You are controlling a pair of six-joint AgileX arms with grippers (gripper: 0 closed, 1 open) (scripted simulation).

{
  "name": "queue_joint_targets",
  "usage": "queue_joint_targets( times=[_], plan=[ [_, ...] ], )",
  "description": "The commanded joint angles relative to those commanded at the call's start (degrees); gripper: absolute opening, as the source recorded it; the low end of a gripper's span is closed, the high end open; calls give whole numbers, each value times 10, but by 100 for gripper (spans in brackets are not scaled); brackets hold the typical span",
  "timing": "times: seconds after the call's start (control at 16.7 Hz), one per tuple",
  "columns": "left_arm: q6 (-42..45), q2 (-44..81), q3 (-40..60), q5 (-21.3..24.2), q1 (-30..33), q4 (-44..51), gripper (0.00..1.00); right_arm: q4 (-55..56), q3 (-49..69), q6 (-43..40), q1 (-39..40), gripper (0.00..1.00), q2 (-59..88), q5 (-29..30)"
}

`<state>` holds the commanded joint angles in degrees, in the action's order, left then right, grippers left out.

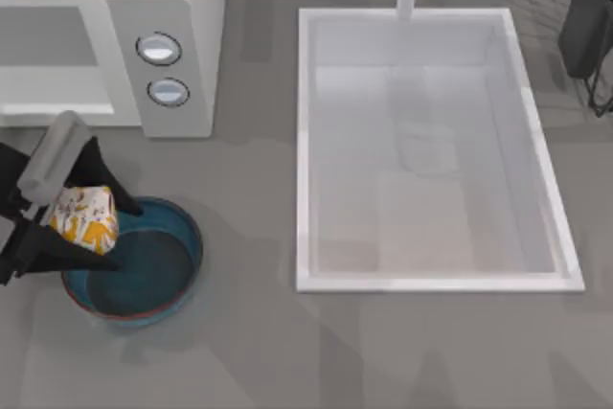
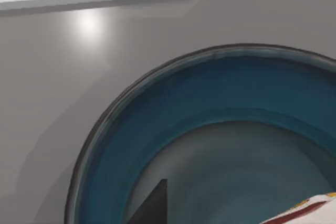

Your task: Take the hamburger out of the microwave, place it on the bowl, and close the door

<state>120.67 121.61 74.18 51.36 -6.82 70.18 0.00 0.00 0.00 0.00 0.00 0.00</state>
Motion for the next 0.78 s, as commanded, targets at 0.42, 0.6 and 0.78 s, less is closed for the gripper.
queue_joint_targets(
  times=[0.42, 0.6, 0.78],
  plan=[
    [-58, 3, -50, 21, 43, -94, 0, 0, 0, 0, 0, 100, 0, 0],
    [-76, 9, -69, 25, 57, -125, 0, 0, 0, 0, 0, 100, 0, 0],
    [-77, 10, -70, 25, 57, -126, 0, 0, 0, 0, 0, 100, 0, 0]
  ],
)
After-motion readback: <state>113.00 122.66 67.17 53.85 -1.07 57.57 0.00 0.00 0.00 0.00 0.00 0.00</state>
